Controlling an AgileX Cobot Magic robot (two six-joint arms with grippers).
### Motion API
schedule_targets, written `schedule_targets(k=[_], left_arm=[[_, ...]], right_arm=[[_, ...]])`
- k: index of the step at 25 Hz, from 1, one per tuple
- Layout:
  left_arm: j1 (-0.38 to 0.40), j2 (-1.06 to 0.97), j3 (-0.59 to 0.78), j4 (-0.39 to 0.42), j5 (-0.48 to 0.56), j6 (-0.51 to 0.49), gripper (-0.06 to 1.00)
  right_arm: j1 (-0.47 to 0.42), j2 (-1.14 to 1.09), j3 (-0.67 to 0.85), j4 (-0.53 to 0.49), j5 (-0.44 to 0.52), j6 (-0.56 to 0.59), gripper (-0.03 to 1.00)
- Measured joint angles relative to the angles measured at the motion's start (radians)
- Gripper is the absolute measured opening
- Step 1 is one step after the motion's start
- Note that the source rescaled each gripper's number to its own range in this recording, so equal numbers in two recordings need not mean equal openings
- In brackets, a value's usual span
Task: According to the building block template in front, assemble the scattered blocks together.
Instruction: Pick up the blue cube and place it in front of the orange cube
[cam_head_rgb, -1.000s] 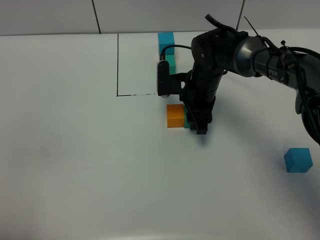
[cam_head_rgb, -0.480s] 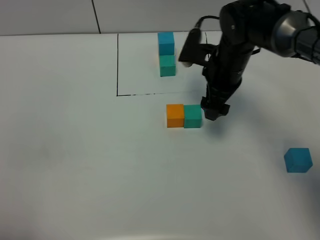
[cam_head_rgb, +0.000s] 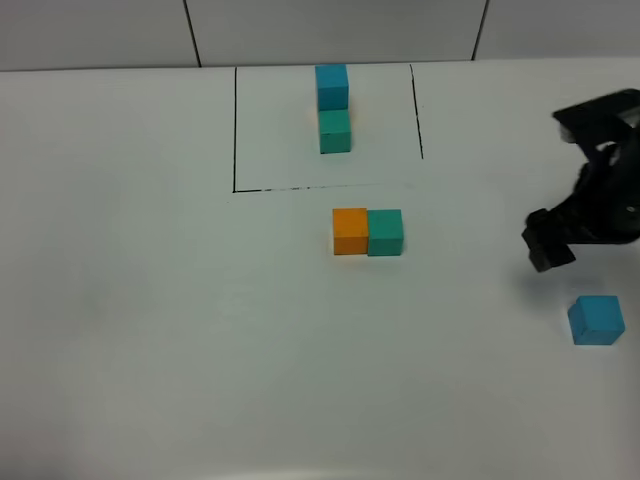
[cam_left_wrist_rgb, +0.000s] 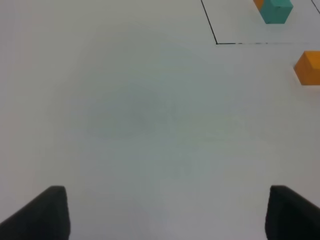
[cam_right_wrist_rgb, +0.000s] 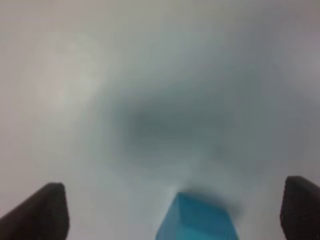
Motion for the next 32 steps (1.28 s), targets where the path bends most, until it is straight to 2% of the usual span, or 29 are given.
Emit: schedule_targets(k=[3,6,11,18,20,21,22,24,25,29,32], left_arm=[[0.0,0.0,0.0,0.0,0.0,0.0,0.99],[0.0,0.0,0.0,0.0,0.0,0.0,0.99],[0.0,0.0,0.0,0.0,0.0,0.0,0.99],[0.0,0.0,0.0,0.0,0.0,0.0,0.99],[0.0,0.0,0.0,0.0,0.0,0.0,0.99],[0.0,0.0,0.0,0.0,0.0,0.0,0.99],[0.0,0.0,0.0,0.0,0.0,0.0,0.99],[0.0,0.0,0.0,0.0,0.0,0.0,0.99],[0.0,0.0,0.0,0.0,0.0,0.0,0.99],[0.0,0.0,0.0,0.0,0.0,0.0,0.99],[0.0,0.0,0.0,0.0,0.0,0.0,0.99]], right_arm=[[-0.069,-0.03,0.092,0.003,-0.01,0.057,0.72],[-0.108,-0.03,0.17,0.029,-0.046,0.067,0.72],[-0.117,-0.03,0.235,0.083,-0.151,0.067,0.72],[-0.117,0.049,0.235,0.102,-0.222,0.068,0.72],[-0.117,0.06,0.238,0.102,-0.232,0.068,0.64],[-0.117,0.06,0.238,0.102,-0.234,0.069,0.55],[-0.114,0.057,0.238,0.102,-0.236,0.069,0.42],[-0.114,0.043,0.234,0.102,-0.234,0.069,0.08],[-0.114,0.035,0.228,0.102,-0.227,0.068,0.0],[-0.089,0.007,0.181,0.083,-0.149,-0.001,0.01],[-0.011,0.006,0.093,0.07,-0.049,-0.135,0.01]])
